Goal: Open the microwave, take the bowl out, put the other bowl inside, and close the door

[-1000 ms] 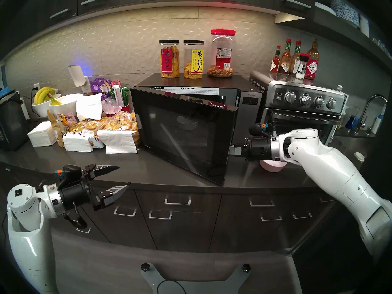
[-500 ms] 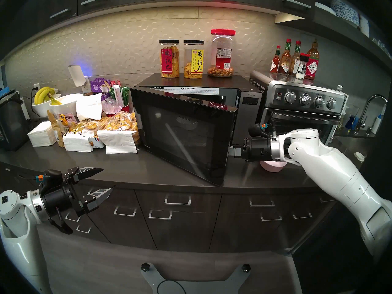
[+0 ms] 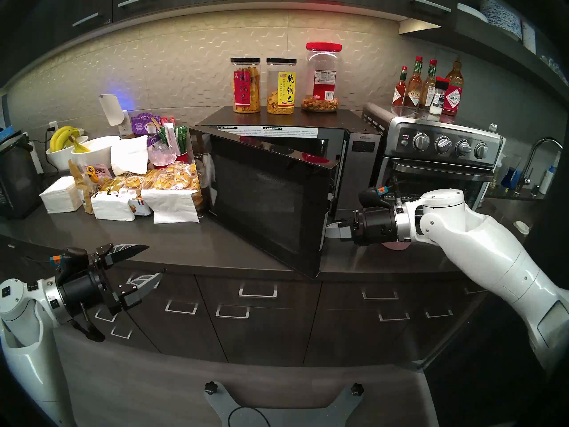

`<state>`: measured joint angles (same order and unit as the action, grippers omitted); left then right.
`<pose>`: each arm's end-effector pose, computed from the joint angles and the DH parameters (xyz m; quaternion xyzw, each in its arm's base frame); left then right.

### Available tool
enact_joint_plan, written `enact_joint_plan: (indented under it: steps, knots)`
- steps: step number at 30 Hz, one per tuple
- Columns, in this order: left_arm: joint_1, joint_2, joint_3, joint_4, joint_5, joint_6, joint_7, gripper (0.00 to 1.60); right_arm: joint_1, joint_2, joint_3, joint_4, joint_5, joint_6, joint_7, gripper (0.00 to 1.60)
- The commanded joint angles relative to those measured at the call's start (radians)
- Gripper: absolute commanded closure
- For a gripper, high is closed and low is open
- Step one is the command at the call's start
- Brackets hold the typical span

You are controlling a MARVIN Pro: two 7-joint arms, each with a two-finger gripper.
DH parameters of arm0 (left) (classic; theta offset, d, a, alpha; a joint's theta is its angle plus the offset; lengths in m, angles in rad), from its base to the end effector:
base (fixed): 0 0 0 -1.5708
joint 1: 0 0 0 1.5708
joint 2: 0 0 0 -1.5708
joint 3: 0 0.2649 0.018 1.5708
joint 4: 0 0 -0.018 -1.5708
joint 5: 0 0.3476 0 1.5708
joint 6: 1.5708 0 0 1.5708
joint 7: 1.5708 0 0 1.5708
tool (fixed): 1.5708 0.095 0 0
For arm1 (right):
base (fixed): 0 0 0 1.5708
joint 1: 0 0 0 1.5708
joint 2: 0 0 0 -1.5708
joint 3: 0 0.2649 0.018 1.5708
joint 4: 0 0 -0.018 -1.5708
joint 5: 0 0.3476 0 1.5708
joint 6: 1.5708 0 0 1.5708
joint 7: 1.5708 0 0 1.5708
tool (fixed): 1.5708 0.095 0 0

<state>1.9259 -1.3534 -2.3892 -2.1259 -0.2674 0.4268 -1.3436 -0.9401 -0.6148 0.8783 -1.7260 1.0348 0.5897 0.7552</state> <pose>0.2634 0.1907 -0.1327 0.7098 -0.2727 0.6137 0.2123 0.4390 0.0320 -0.1309 -0.7276 -0.4009 -0.3856 0.4016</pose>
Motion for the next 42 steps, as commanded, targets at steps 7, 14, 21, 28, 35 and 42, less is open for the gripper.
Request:
enact_joint_plan:
  steps: [7,14,21,28,35,42]
  knots:
    - [-0.009,0.0,-0.005,-0.015,0.002,-0.002,-0.003,0.0,-0.01,-0.025,-0.009,-0.084,0.01,-0.002,0.019,1.6]
    - [-0.012,-0.003,-0.007,-0.014,0.005,-0.001,-0.007,0.0,-0.025,-0.044,-0.018,-0.13,0.021,0.01,-0.001,1.6]
    - [-0.015,-0.005,-0.008,-0.015,0.009,0.0,-0.011,0.0,-0.035,-0.058,-0.019,-0.175,0.034,0.027,-0.032,1.6]
    - [-0.018,-0.008,-0.009,-0.015,0.013,0.0,-0.015,0.0,-0.05,-0.081,-0.023,-0.2,0.041,0.035,-0.065,1.6]
    - [-0.021,-0.011,-0.01,-0.014,0.017,0.001,-0.019,0.0,-0.073,-0.119,-0.04,-0.253,0.037,0.054,-0.131,1.6]
    - [-0.024,-0.013,-0.011,-0.014,0.02,0.002,-0.023,0.0,-0.079,-0.156,-0.065,-0.296,0.025,0.073,-0.196,1.6]
